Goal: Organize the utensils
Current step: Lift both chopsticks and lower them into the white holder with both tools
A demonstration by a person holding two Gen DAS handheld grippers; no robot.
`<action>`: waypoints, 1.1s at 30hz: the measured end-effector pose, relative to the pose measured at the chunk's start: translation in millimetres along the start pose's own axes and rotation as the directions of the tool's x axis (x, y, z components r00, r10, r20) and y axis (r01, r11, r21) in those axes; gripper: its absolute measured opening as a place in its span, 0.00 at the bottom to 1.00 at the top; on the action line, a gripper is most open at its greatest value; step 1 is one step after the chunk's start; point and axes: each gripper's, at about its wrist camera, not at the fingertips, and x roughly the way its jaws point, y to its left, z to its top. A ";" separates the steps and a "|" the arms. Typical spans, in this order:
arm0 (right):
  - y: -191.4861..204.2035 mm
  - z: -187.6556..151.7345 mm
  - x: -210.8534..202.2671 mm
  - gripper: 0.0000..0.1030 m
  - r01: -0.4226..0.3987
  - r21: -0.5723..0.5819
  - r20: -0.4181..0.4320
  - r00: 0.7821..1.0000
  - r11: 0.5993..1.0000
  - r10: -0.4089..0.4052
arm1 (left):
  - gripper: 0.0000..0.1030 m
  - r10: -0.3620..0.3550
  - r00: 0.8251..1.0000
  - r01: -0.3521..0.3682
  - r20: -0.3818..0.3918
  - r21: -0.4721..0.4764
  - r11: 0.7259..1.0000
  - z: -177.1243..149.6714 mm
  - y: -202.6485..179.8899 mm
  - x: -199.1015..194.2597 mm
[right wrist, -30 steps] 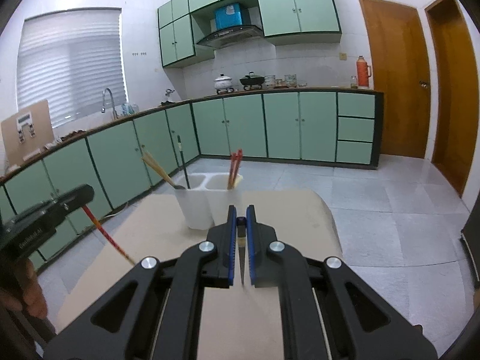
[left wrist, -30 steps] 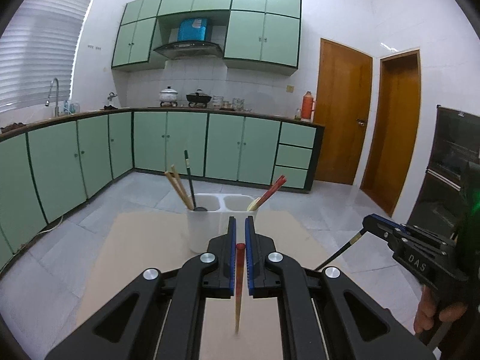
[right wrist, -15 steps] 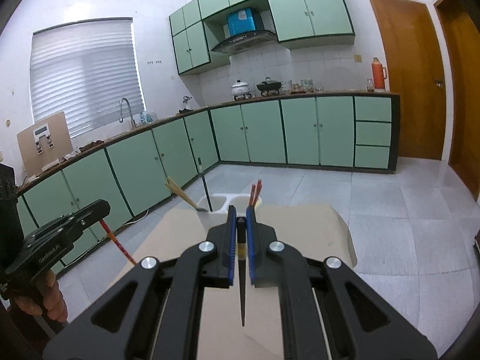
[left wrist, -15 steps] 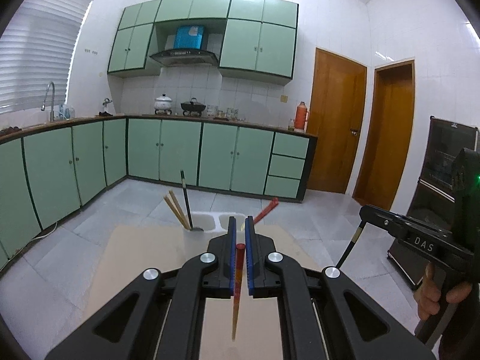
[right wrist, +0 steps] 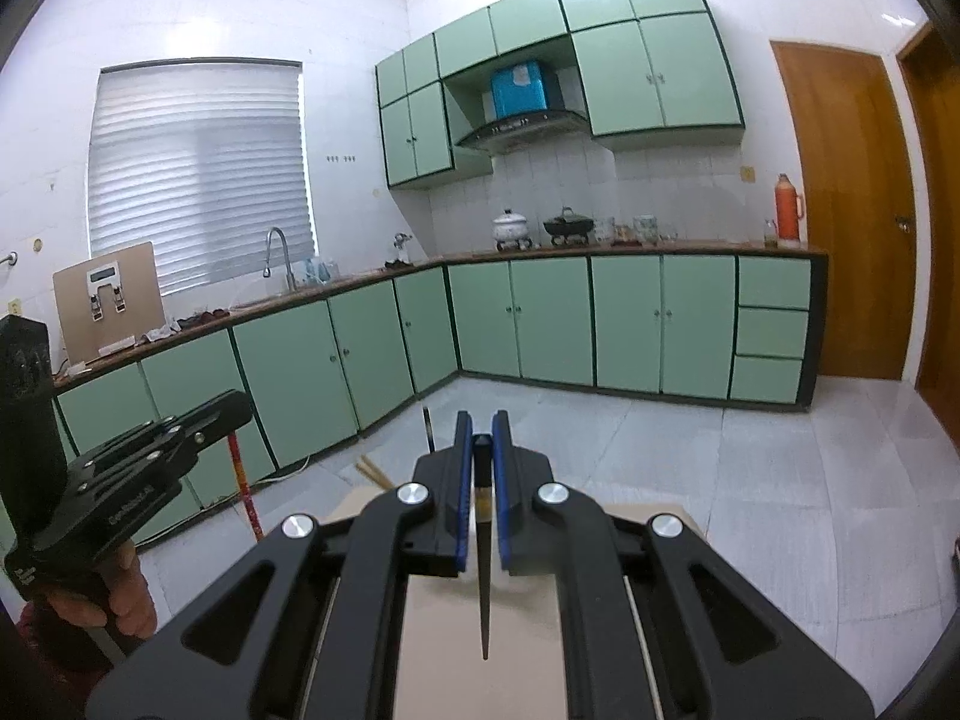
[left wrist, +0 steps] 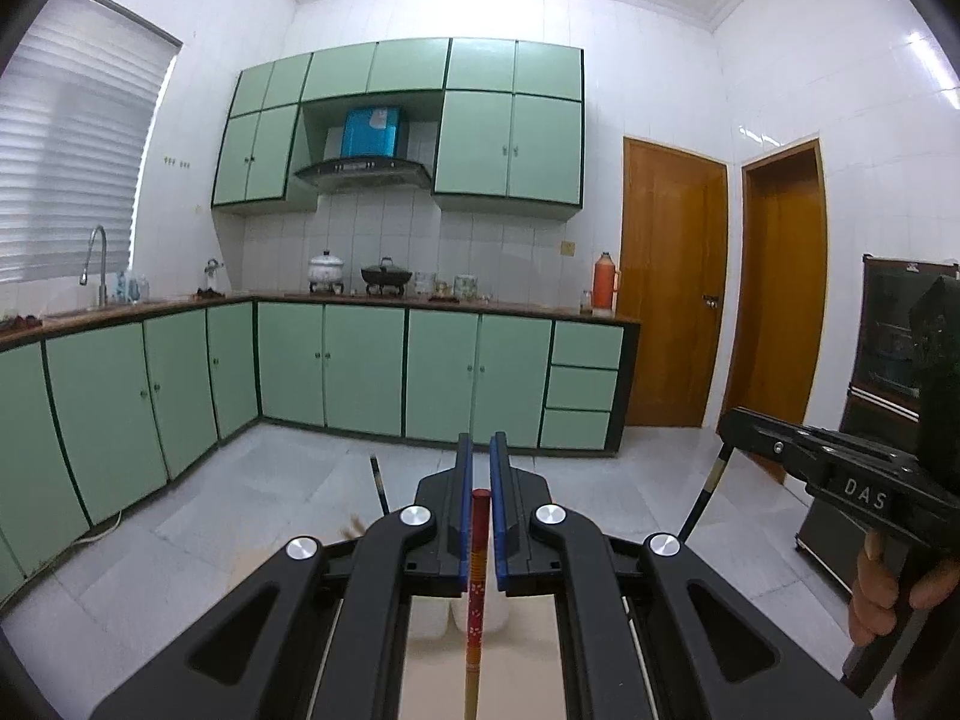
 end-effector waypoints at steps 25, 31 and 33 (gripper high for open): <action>-38.1 64.8 144.5 0.06 0.005 -0.005 0.025 1.000 1.000 -0.005 | 0.05 0.025 1.000 -0.025 -0.010 -0.038 0.999 47.9 39.5 166.2; -37.8 55.7 164.6 0.06 0.002 0.001 0.001 1.000 1.000 -0.002 | 0.05 -0.010 1.000 0.011 0.019 -0.045 0.999 56.1 41.9 160.5; -37.8 56.6 168.7 0.06 0.001 0.001 0.002 1.000 1.000 -0.001 | 0.05 -0.012 1.000 0.013 0.022 -0.040 0.999 56.8 41.9 160.8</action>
